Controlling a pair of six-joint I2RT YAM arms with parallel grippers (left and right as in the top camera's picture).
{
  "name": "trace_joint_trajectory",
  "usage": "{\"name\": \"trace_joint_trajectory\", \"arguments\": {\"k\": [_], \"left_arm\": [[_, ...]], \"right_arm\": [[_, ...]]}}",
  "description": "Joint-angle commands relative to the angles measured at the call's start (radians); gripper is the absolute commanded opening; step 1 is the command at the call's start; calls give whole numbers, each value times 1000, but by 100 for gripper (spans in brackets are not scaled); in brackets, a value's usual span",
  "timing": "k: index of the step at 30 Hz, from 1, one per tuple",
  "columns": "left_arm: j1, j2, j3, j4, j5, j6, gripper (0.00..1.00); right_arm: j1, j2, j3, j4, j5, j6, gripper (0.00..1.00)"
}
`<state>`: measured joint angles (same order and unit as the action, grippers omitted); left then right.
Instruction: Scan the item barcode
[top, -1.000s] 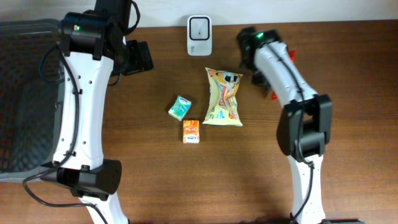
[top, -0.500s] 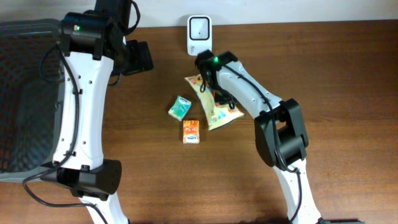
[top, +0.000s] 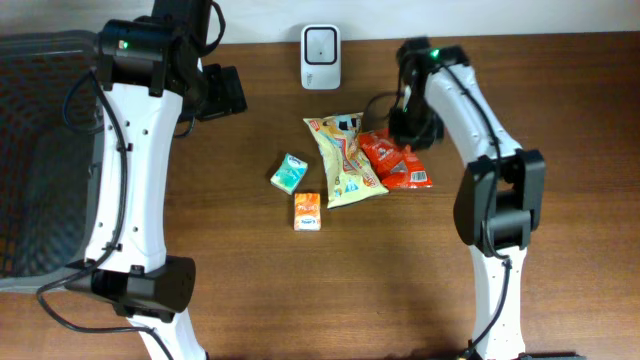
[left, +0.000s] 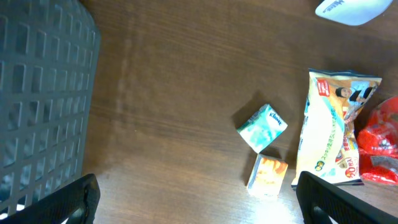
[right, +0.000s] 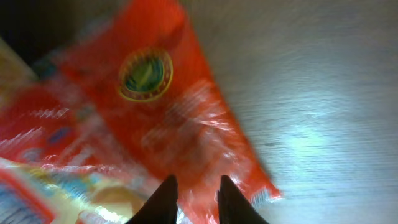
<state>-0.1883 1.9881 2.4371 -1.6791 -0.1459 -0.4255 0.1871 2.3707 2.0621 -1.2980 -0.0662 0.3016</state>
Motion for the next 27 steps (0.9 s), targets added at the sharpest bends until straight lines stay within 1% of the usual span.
{"name": "trace_joint_trajectory", "arguments": {"k": [1, 2, 3, 5, 7, 9, 12, 14, 15, 16, 17, 18, 20, 21, 22, 23, 24, 25, 27], "left_arm": [[2, 3, 0, 1, 0, -7, 99], [2, 3, 0, 1, 0, -7, 99], [2, 3, 0, 1, 0, -7, 99], [2, 3, 0, 2, 0, -7, 99], [2, 3, 0, 1, 0, -7, 99], [2, 3, 0, 1, 0, -7, 99], [2, 3, 0, 1, 0, -7, 99], [2, 3, 0, 2, 0, -7, 99], [2, 3, 0, 2, 0, -7, 99], [2, 3, 0, 1, 0, -7, 99], [2, 3, 0, 1, 0, -7, 99], [2, 3, 0, 1, 0, -7, 99], [2, 3, 0, 1, 0, -7, 99], [2, 3, 0, 2, 0, -7, 99], [2, 3, 0, 1, 0, -7, 99], [2, 3, 0, 1, 0, -7, 99], [2, 3, 0, 1, 0, -7, 99], [2, 3, 0, 1, 0, -7, 99], [2, 3, 0, 2, 0, -7, 99]], "right_arm": [[10, -8, -155, 102, -39, -19, 13], [6, -8, -190, 135, -34, 0, 10], [-2, -8, -195, 144, -25, 23, 4], [-24, -8, -183, 158, 34, 92, 4], [-66, -8, -133, 154, 79, 104, 4], [-123, -8, -35, 93, 68, 104, 4], [-164, -8, 129, -65, 8, 92, 4], [-156, -8, 185, -136, -85, -12, 5], [-146, -8, 184, -148, -116, -48, 7], [-132, -8, 168, -148, -107, -66, 10], [-111, -8, 141, -129, -59, -65, 12], [-93, -8, 103, -95, -45, -65, 16], [-69, -8, 36, -36, -46, -58, 16], [-58, -8, -14, 19, -42, -58, 16], [-56, -8, -43, 55, -40, -56, 20], [-57, -8, -85, 107, -17, -21, 22], [-63, -8, -116, 145, 12, 6, 20], [-73, -8, -147, 195, 31, 5, 4], [-90, -12, -138, 215, 79, -6, 4]]}}
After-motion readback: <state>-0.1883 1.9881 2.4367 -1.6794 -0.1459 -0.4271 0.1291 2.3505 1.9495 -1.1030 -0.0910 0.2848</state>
